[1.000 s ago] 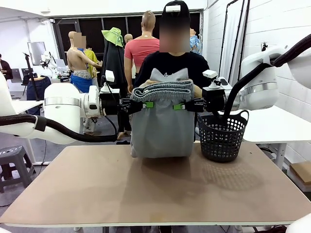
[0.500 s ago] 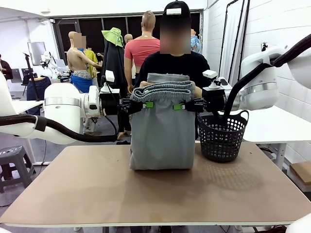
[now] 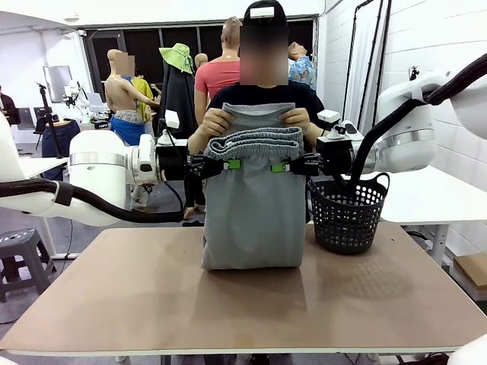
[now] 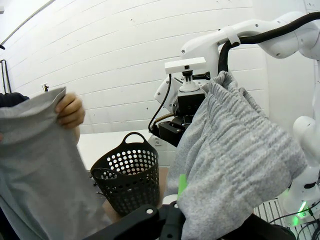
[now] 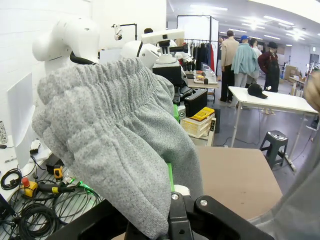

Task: Fold the training pants.
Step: Release the ends of the Training pants and then grab the overlapped ends.

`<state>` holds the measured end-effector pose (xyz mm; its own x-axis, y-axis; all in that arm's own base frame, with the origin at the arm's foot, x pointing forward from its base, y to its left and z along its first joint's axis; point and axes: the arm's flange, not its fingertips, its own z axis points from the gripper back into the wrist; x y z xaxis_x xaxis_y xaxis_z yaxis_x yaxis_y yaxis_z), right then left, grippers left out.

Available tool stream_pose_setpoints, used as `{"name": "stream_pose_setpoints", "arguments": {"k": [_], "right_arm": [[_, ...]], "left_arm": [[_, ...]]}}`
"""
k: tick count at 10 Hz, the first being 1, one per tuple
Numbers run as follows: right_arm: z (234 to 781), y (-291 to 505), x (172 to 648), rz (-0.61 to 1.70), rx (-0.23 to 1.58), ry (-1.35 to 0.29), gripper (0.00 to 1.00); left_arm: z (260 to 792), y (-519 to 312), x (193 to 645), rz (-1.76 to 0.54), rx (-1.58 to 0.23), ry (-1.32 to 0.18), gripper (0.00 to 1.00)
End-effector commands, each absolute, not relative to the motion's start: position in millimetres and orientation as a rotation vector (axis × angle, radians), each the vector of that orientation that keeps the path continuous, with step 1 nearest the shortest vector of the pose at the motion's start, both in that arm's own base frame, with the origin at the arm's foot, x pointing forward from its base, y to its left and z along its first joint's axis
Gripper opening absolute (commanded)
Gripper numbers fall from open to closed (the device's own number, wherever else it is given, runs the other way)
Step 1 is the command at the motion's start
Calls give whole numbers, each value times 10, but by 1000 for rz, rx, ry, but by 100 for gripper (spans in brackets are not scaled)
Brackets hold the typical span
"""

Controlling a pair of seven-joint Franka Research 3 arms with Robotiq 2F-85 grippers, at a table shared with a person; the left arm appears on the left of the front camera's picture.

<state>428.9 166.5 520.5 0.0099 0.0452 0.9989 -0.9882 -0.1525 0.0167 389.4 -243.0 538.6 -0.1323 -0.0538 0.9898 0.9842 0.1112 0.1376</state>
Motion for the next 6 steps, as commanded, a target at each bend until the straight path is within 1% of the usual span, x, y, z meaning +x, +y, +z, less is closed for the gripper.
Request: {"name": "stream_pose_setpoints", "arguments": {"k": [1,6], "right_arm": [[5233,1676,4271,1315,1306,-1112,0],[5233,1676,4271,1315,1306,-1112,0]], "left_arm": [[5420,-2431,3869,-1227,-1039,-1334,0],[5420,-2431,3869,-1227,-1039,-1334,0]]}}
